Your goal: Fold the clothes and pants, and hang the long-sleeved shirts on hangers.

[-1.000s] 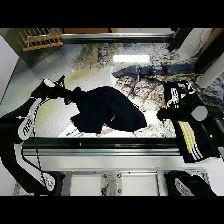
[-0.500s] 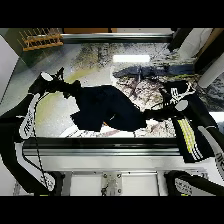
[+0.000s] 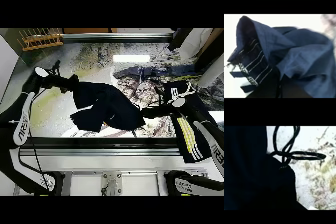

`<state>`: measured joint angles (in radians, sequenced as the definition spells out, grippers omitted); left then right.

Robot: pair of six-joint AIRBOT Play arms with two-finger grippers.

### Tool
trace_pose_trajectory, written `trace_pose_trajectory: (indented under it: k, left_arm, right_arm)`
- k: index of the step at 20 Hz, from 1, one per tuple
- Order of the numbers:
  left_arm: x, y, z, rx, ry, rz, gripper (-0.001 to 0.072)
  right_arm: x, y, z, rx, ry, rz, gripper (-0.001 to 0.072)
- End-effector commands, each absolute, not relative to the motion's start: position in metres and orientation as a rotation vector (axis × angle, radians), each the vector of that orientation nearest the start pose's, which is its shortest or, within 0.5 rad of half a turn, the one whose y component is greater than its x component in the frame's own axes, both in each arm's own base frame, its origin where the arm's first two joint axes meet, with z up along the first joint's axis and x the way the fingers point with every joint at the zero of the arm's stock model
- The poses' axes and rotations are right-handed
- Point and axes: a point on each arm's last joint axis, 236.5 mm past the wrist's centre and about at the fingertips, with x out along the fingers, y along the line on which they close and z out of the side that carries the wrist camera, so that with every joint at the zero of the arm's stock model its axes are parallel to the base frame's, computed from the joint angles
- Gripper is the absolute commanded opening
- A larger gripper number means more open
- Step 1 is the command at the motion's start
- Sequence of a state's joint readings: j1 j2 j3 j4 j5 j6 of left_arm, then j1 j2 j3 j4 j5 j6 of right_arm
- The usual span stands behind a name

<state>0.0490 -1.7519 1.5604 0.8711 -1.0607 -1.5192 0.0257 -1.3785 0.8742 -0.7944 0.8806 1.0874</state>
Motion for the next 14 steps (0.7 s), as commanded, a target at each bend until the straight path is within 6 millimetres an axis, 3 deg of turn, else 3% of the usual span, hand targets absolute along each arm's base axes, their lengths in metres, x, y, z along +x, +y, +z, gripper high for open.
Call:
trace_pose_trajectory:
  k: [1,4,6,7,8,10,12,14]
  left_arm:
    - [0.527,-0.094,0.103,-0.596,0.923,-0.336,0.0005]
    - [0.488,-0.092,0.245,-0.467,0.678,-0.424,0.0006]
    - [0.441,-0.100,0.327,-0.381,0.531,-0.475,0.0005]
    - [0.415,-0.103,0.362,-0.349,0.460,-0.492,0.0005]
    - [0.390,-0.106,0.390,-0.322,0.394,-0.503,0.0006]
    - [0.346,-0.109,0.427,-0.289,0.290,-0.513,0.0005]
    - [0.309,-0.109,0.454,-0.276,0.190,-0.509,0.0005]
    - [0.287,-0.107,0.473,-0.281,0.101,-0.498,0.0005]
  right_arm:
    - [0.389,0.135,0.020,0.244,1.036,0.551,0.0011]
    - [0.374,0.140,0.149,0.126,0.775,0.622,0.0011]
    - [0.346,0.141,0.218,0.092,0.612,0.624,0.0011]
    - [0.330,0.140,0.240,0.091,0.556,0.620,0.0012]
    - [0.310,0.140,0.258,0.087,0.515,0.621,0.0011]
    - [0.278,0.136,0.278,0.095,0.482,0.601,0.0011]
    - [0.255,0.128,0.285,0.102,0.481,0.560,0.0011]
    - [0.235,0.122,0.287,0.125,0.493,0.526,0.0011]
